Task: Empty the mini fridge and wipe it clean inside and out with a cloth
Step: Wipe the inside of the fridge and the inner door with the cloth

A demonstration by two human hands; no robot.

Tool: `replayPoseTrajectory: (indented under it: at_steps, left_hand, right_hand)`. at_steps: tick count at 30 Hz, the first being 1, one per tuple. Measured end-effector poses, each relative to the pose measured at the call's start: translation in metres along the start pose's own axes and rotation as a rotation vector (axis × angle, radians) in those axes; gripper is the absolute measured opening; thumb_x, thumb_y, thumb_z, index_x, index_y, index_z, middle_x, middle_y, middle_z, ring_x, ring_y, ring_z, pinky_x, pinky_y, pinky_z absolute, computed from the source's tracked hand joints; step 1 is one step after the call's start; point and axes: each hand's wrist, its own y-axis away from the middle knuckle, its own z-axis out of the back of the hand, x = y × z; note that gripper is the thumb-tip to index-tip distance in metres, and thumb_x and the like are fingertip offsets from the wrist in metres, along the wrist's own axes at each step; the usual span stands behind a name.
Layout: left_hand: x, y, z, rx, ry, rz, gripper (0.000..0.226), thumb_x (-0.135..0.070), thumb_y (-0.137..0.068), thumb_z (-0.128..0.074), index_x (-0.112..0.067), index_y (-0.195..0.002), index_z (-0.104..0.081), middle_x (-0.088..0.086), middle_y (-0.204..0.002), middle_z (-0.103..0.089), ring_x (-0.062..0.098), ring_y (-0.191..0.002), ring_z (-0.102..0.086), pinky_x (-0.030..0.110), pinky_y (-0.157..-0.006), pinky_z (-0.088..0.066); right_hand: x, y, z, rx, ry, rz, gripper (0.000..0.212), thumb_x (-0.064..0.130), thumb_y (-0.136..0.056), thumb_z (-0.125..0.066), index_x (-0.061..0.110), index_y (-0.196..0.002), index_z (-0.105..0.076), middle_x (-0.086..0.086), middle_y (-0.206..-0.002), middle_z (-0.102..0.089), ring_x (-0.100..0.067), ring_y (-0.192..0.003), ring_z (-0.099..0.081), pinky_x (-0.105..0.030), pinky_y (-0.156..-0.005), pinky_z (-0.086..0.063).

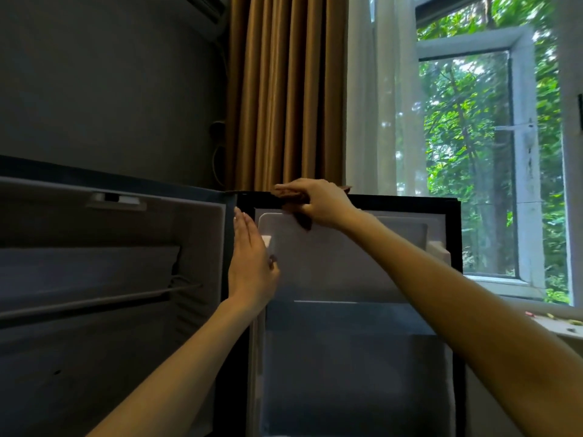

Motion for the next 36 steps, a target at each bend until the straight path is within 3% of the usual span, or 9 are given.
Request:
replayPoseTrajectory:
  at_steps: [8,15,17,19,21,24,27,30,36]
  left_hand:
    - [-0.001,0.003,0.005,0.005,-0.024,-0.004,0.091,-0.014,-0.092,-0.059,-0.002,-0.151,0.009,0.004,-0.158,0.025,0.020,-0.149,0.006,0.034,-0.114,-0.032]
    - [-0.013,0.009,-0.001,-0.103,-0.133,0.043,0.090,-0.003,-0.088,-0.061,0.001,-0.152,0.002,0.013,-0.159,0.018,0.028,-0.148,0.010,0.041,-0.121,-0.010]
    - [-0.036,0.021,-0.012,-0.215,-0.238,-0.154,0.084,0.006,-0.079,-0.057,0.004,-0.151,-0.013,0.023,-0.159,0.002,0.038,-0.147,0.000,0.049,-0.119,-0.015]
    - [-0.070,0.043,-0.034,-0.182,-0.197,-0.395,0.078,0.006,-0.070,-0.062,0.002,-0.144,-0.038,0.024,-0.150,-0.029,0.041,-0.138,-0.030,0.051,-0.109,-0.037]
    - [-0.105,0.066,-0.057,-0.040,-0.108,-0.532,0.057,0.000,-0.068,-0.071,-0.006,-0.124,-0.061,0.013,-0.119,-0.059,0.031,-0.102,-0.062,0.036,-0.082,-0.054]
    - [-0.129,0.085,-0.082,0.056,-0.047,-0.496,0.023,-0.024,-0.086,-0.056,-0.013,-0.102,-0.068,0.005,-0.090,-0.065,0.022,-0.075,-0.064,0.030,-0.061,-0.050]
    - [-0.132,0.087,-0.098,0.113,-0.060,-0.411,0.040,-0.037,-0.089,-0.035,-0.014,-0.084,-0.068,0.004,-0.077,-0.065,0.024,-0.067,-0.062,0.034,-0.064,-0.045]
    - [-0.135,0.087,-0.105,0.095,-0.037,-0.353,0.025,-0.027,-0.086,-0.046,-0.014,-0.080,-0.067,0.002,-0.073,-0.065,0.022,-0.065,-0.060,0.031,-0.064,-0.038]
    - [-0.139,0.090,-0.104,0.093,-0.019,-0.304,0.011,-0.011,-0.088,-0.060,-0.013,-0.092,-0.070,0.001,-0.086,-0.068,0.017,-0.078,-0.060,0.024,-0.073,-0.029]
  right_hand:
    - [-0.111,0.094,0.076,-0.179,0.050,-0.107,0.040,0.047,-0.084,-0.057,0.034,-0.121,-0.066,0.004,-0.115,-0.069,-0.018,-0.106,-0.064,-0.039,-0.088,-0.050]
    - [-0.145,0.126,0.082,-0.399,0.043,-0.102,0.032,0.033,-0.081,-0.064,0.037,-0.112,-0.069,0.008,-0.110,-0.069,-0.018,-0.104,-0.063,-0.041,-0.089,-0.051]
    - [-0.134,0.116,0.072,-0.415,0.086,-0.056,0.033,0.027,-0.082,-0.068,0.034,-0.114,-0.070,0.009,-0.111,-0.068,-0.016,-0.103,-0.063,-0.037,-0.088,-0.052]
    - [-0.119,0.105,0.065,-0.360,0.105,-0.015,0.040,0.018,-0.082,-0.067,0.034,-0.119,-0.068,0.008,-0.115,-0.066,-0.016,-0.107,-0.061,-0.034,-0.089,-0.051]
    - [-0.114,0.100,0.067,-0.287,0.148,0.028,0.046,0.013,-0.082,-0.065,0.032,-0.124,-0.065,0.005,-0.118,-0.065,-0.019,-0.110,-0.060,-0.033,-0.089,-0.049]
    - [-0.136,0.119,0.082,-0.329,0.161,0.036,0.045,0.014,-0.082,-0.062,0.029,-0.124,-0.066,0.004,-0.119,-0.065,-0.019,-0.110,-0.060,-0.036,-0.087,-0.051]
    - [-0.174,0.156,0.075,-0.562,-0.015,-0.079,0.049,0.007,-0.082,-0.067,0.021,-0.128,-0.063,0.003,-0.129,-0.061,-0.014,-0.118,-0.058,-0.038,-0.098,-0.049]
    - [-0.177,0.175,0.035,-0.733,-0.283,-0.214,0.055,0.004,-0.085,-0.065,0.010,-0.138,-0.051,0.000,-0.144,-0.048,-0.009,-0.129,-0.048,-0.022,-0.108,-0.038]
    - [-0.164,0.189,-0.015,-0.941,-0.428,-0.360,0.050,0.006,-0.090,-0.061,0.008,-0.139,-0.050,0.000,-0.139,-0.052,-0.018,-0.129,-0.051,-0.036,-0.107,-0.043]
